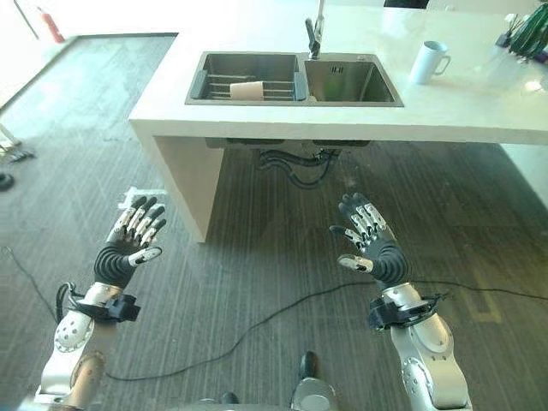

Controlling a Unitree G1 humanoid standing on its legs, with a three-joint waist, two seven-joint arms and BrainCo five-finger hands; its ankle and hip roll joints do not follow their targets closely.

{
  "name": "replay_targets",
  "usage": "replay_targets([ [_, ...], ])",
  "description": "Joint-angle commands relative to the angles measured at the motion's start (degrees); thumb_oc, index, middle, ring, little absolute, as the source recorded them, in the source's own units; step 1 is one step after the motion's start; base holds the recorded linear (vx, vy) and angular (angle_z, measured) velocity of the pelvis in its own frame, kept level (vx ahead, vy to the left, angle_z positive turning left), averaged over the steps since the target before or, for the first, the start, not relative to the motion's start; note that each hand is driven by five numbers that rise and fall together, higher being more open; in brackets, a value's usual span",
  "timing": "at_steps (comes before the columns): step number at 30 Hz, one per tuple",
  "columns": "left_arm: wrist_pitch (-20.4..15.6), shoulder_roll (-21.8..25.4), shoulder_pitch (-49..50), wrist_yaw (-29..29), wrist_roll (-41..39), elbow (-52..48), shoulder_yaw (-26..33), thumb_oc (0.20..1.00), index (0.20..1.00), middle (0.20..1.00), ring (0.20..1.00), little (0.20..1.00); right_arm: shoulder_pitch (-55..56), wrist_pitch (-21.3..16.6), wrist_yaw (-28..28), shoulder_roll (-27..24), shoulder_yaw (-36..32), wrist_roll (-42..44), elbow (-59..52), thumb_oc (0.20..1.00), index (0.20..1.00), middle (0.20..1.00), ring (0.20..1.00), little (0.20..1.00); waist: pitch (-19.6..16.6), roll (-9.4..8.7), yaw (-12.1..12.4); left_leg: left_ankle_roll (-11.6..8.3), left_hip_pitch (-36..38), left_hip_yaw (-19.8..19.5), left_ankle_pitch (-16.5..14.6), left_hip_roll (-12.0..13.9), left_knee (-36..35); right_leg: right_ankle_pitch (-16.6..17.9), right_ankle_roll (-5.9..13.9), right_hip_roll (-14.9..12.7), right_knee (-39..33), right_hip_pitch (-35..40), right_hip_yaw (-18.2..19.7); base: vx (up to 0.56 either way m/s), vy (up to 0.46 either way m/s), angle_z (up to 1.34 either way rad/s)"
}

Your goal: Place the dishes in the dishwasher.

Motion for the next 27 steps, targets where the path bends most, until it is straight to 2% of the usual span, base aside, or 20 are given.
replay_targets([
  [1,-3.1,0.3,0.8,-1.4,-3.9,-4.5,0.9,1.0,1.0,1.0,1.0,1.0,-2.8,-2.8,-0.5,-1.2,-2.1,2.0,-2.4,1.0,1.0,1.0,1.0,1.0,-0.8,-2.18,1.6,-1.51,-3.3,-2.3,5.7,2.7,20.9,-1.3,1.31,-1.2,-2.0,1.2,1.8,0.41,-0.387,-0.19],
  [2,-3.3,-0.3,1.0,-2.3,-4.3,-4.3,0.8,1.0,1.0,1.0,1.0,1.0,-2.4,-3.0,-0.9,-1.0,-2.1,0.8,-2.3,1.0,1.0,1.0,1.0,1.0,0.0,-2.46,2.1,-0.77,-7.8,-2.3,4.5,2.6,26.5,-2.1,0.65,-0.9,-1.9,3.1,2.1,0.26,-0.229,-0.36],
  [3,-3.4,-0.4,0.9,-2.7,-4.5,-4.2,0.8,1.0,1.0,1.0,1.0,1.0,-2.3,-2.9,-1.0,-0.8,-2.1,0.2,-2.3,1.0,1.0,1.0,1.0,1.0,0.1,-2.84,2.2,-0.2,-9.7,-2.5,4.2,2.0,27.5,-2.2,0.56,-1.2,-2.0,3.3,2.1,0.26,-0.142,-0.36],
  [4,-3.8,-0.9,1.0,-3.4,-5.2,-4.2,1.0,1.0,1.0,1.0,1.0,1.0,-2.4,-2.9,-1.3,-1.2,-2.0,-0.2,-2.2,1.0,1.0,1.0,1.0,1.0,0.8,-2.81,3.0,1.47,-11.8,-3.0,1.3,-0.4,25.7,-2.7,0.85,-1.2,-1.9,4.3,2.7,0.29,-0.038,-0.25],
  [5,-4.1,-1.4,1.5,-3.7,-5.7,-4.8,1.2,1.0,1.0,1.0,1.0,1.0,-2.4,-2.7,-1.1,-1.2,-1.9,-0.6,-2.3,1.0,1.0,1.0,1.0,1.0,1.0,-2.57,3.2,1.96,-11.1,-2.1,0.6,-1.6,21.5,-3.4,1.18,-1.1,-1.8,4.8,3.3,0.36,0.021,-0.15],
  [6,-5.7,-1.5,1.9,-3.1,-5.7,-5.4,1.5,1.0,1.0,1.0,1.0,1.0,-2.4,-2.6,-0.9,-1.1,-1.9,-0.8,-2.4,1.0,1.0,1.0,1.0,1.0,1.1,-2.06,3.3,1.75,-10.0,-1.4,1.1,-1.7,16.3,-4.0,1.44,-0.6,-1.8,5.3,3.8,0.41,0.098,-0.19],
  [7,-10.3,-1.4,1.9,0.6,-5.3,-6.3,2.2,1.0,1.0,1.0,1.0,1.0,-2.5,-2.4,-0.9,-1.1,-2.2,-0.8,-2.5,1.0,1.0,1.0,1.0,1.0,1.1,-1.28,3.3,1.07,-9.0,-1.1,2.5,-1.1,8.4,-4.5,1.87,0.3,-2.2,6.0,4.6,0.41,0.147,-0.39],
  [10,-16.5,-1.7,1.1,1.7,-3.0,-9.2,3.9,1.0,1.0,1.0,1.0,1.0,-2.0,-1.3,-1.1,-0.8,-3.4,-0.4,-3.4,1.0,1.0,1.0,1.0,1.0,0.9,0.05,4.5,-1.74,-8.3,-3.9,8.0,0.6,-7.6,-6.0,2.72,1.8,-4.1,9.0,5.8,0.44,0.226,-0.38],
  [11,-19.6,-2.3,1.2,2.4,-1.9,-11.2,4.3,1.0,1.0,1.0,1.0,1.0,-1.3,-0.4,-0.3,-0.6,-3.9,-0.5,-4.5,1.0,1.0,1.0,1.0,1.0,1.0,0.87,5.3,-3.64,-8.1,-6.6,13.2,2.9,-15.3,-7.7,2.69,2.5,-4.4,11.2,7.0,0.66,0.46,-0.46],
  [12,-21.0,-3.0,1.0,2.2,-2.0,-12.1,5.2,1.0,1.0,1.0,1.0,1.0,-0.7,0.0,0.8,-0.6,-4.4,-0.7,-5.2,1.0,1.0,1.0,1.0,1.0,1.0,1.03,5.6,-4.25,-9.4,-7.4,15.1,4.7,-15.8,-9.3,2.56,2.3,-4.1,13.0,7.5,0.57,0.452,-0.47],
  [13,-21.9,-3.2,0.9,2.2,-2.0,-12.3,5.4,1.0,1.0,1.0,1.0,1.0,-0.5,0.1,1.2,-0.7,-4.6,-0.7,-5.6,1.0,1.0,1.0,1.0,1.0,1.0,1.04,5.6,-4.39,-9.8,-7.3,15.4,5.2,-15.8,-9.8,2.55,2.1,-3.9,13.5,7.5,0.45,0.443,-0.44],
  [16,-27.2,-2.2,-1.1,6.3,0.1,-13.8,7.7,1.0,1.0,1.0,1.0,1.0,0.1,0.0,1.0,-0.9,-4.7,-0.5,-7.0,1.0,1.0,1.0,1.0,1.0,0.2,0.84,5.9,-3.77,-9.1,-7.4,13.2,5.2,-15.8,-11.5,4.68,-1.1,-1.6,15.0,6.1,0.44,0.53,-0.65],
  [17,-30.3,-0.1,-5.2,10.9,5.0,-14.8,9.1,1.0,1.0,1.0,1.0,1.0,0.5,0.3,0.9,0.7,-5.8,2.8,-8.3,1.0,1.0,1.0,1.0,1.0,-0.4,0.05,6.2,-2.29,-7.4,-7.1,11.3,2.7,-15.4,-11.3,7.78,-4.9,2.1,15.2,3.6,0.62,0.807,-0.59],
  [18,-30.0,0.4,-6.6,11.9,6.4,-15.7,9.1,1.0,1.0,1.0,1.0,1.0,0.7,0.5,0.0,1.4,-6.1,2.9,-9.3,1.0,1.0,1.0,1.0,1.0,-0.7,-0.77,6.6,-1.15,-6.8,-8.0,10.6,0.7,-15.4,-9.1,9.1,-6.6,4.7,14.5,3.0,0.57,0.733,-0.04],
  [19,-30.0,0.5,-7.1,12.0,6.7,-15.9,9.2,1.0,1.0,1.0,1.0,1.0,0.9,0.4,-0.1,1.8,-6.1,2.8,-9.7,1.0,1.0,1.0,1.0,1.0,-0.8,-0.98,6.7,-0.61,-6.4,-8.3,10.3,-0.1,-15.3,-7.9,9.36,-7.3,6.1,14.0,3.0,0.39,0.489,0.45],
  [20,-29.5,0.6,-7.7,11.7,7.5,-16.6,9.6,1.0,1.0,1.0,1.0,1.0,1.0,0.3,0.0,2.8,-5.9,2.1,-10.2,1.0,1.0,1.0,1.0,1.0,-1.0,-1.31,7.0,0.79,-5.6,-9.2,9.5,-1.9,-15.3,-5.5,9.49,-8.8,10.2,12.2,3.2,0.3,0.408,0.71],
  [23,-26.4,1.3,-8.5,11.8,9.3,-17.0,9.8,1.0,1.0,1.0,1.0,1.0,0.4,0.3,-0.1,3.8,-5.0,0.1,-10.5,1.0,1.0,1.0,1.0,1.0,-1.8,-0.88,7.7,3.12,-4.4,-10.5,8.1,-4.8,-15.4,-2.9,8.85,-10.5,19.7,9.3,3.9,0.32,0.471,0.69],
  [25,-24.4,1.9,-9.2,13.3,10.2,-16.8,9.5,1.0,1.0,1.0,1.0,1.0,-0.4,1.1,0.1,4.1,-3.8,-0.2,-10.3,1.0,1.0,1.0,1.0,1.0,-2.0,-0.21,7.6,4.19,-3.2,-10.3,7.2,-5.8,-15.5,-1.7,8.28,-10.6,25.7,7.1,4.0,0.29,0.427,0.5],
  [27,-23.4,2.4,-9.4,16.8,12.2,-16.9,9.4,1.0,1.0,1.0,1.0,1.0,-1.0,1.7,0.4,4.1,-2.6,-1.9,-10.4,1.0,1.0,1.0,1.0,1.0,-2.0,0.07,7.3,4.7,-2.6,-9.5,6.5,-6.3,-15.6,-3.3,7.53,-9.1,26.3,4.9,4.3,0.21,0.3,0.45],
])
